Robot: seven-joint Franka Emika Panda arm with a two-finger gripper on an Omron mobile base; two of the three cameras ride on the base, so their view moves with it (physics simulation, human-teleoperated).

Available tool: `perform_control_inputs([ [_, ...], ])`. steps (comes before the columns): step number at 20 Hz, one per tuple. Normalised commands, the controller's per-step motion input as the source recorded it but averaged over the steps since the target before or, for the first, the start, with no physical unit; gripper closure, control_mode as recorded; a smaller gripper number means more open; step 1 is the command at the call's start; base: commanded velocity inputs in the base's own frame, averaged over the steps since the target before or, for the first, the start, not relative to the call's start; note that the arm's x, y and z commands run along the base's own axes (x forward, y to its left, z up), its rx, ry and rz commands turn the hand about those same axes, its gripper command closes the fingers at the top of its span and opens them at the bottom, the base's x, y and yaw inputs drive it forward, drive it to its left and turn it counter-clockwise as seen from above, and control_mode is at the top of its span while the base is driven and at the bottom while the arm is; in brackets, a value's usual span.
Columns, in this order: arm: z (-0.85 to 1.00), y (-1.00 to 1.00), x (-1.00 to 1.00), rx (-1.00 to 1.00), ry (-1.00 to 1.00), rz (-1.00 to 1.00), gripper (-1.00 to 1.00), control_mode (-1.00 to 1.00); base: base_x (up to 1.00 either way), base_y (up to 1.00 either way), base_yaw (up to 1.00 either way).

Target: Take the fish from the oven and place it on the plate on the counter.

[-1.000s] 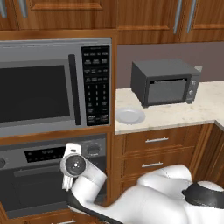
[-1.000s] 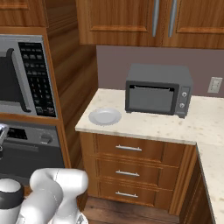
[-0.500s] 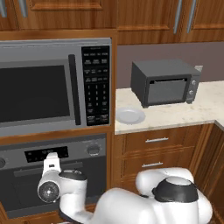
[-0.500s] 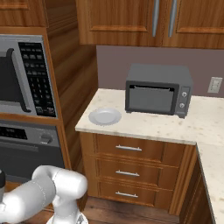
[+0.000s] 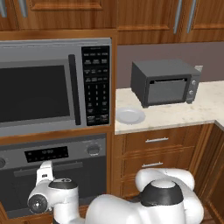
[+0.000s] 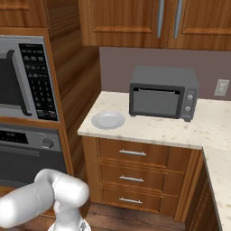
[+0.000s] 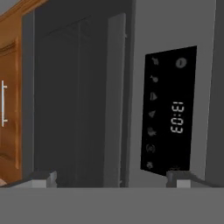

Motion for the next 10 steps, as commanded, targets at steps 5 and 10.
perform_control_inputs([
  [5,-0.32,-0.06,0.41,0.0,-0.07,0.07,-1.0,-1.0,0.0,0.0,0.0],
  [10,-0.16,0.0,0.59,0.0,-0.09,0.06,-1.0,-1.0,0.0,0.0,0.0],
])
